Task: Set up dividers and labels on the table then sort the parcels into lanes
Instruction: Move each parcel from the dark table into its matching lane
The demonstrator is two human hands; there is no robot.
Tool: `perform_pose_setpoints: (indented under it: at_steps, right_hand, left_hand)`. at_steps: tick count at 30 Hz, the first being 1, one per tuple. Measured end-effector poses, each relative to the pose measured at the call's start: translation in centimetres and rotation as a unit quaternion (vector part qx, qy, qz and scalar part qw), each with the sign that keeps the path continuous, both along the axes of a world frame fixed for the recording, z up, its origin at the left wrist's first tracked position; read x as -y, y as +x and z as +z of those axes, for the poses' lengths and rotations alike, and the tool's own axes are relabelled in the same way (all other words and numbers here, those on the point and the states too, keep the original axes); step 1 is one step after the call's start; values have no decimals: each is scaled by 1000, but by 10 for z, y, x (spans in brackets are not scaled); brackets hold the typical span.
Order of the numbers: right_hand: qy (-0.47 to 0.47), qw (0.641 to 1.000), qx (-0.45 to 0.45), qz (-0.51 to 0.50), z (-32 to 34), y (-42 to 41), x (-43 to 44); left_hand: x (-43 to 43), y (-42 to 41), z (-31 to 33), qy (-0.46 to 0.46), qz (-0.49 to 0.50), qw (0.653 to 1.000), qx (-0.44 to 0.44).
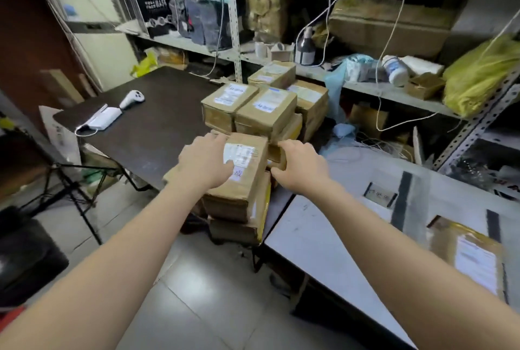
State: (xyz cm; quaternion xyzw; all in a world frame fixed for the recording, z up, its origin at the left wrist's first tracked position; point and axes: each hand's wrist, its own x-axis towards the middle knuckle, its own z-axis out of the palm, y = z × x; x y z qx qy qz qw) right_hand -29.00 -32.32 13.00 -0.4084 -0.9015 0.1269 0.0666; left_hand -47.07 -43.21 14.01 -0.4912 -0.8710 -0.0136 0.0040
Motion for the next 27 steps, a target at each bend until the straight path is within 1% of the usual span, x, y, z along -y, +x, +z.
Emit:
perform_pose_setpoints:
  at_steps: [3, 6, 8, 10, 12, 14, 17, 19, 23, 27]
  right_hand:
    - [-68, 996, -35, -43, -15, -40, 19]
    - [-159, 978, -90, -96, -32, -61, 31]
    - [-222, 959, -118, -131, -42, -67, 37]
    - [-282, 932, -160, -162, -50, -69, 43]
    - [-320, 910, -192, -183, -55, -72, 49]
    - [-332, 899, -213, -190, -59, -74, 52]
    - [-324, 897, -231, -195, -58, -77, 57]
    - [-325, 893, -242, -197, -59, -75, 59]
    - [-354, 873, -270, -202, -57, -59, 62]
    - [-339, 870, -294, -202, -43, -27, 63]
  left_hand:
    - [14, -41, -25, 16, 14, 993, 119]
    - [19, -61, -45, 10, 34, 971, 238]
    - [21, -64, -58, 15, 58, 934, 352]
    - [22, -62, -70, 50, 56, 883, 463]
    - [23, -57, -78, 78, 46, 849, 521]
    - [23, -53, -82, 106, 43, 834, 540]
    - [25, -49, -78, 118, 39, 836, 535]
    - [26, -47, -75, 106, 26, 850, 515]
    - [27, -37, -62, 74, -3, 882, 465]
    - [22, -11, -46, 81, -35, 904, 419]
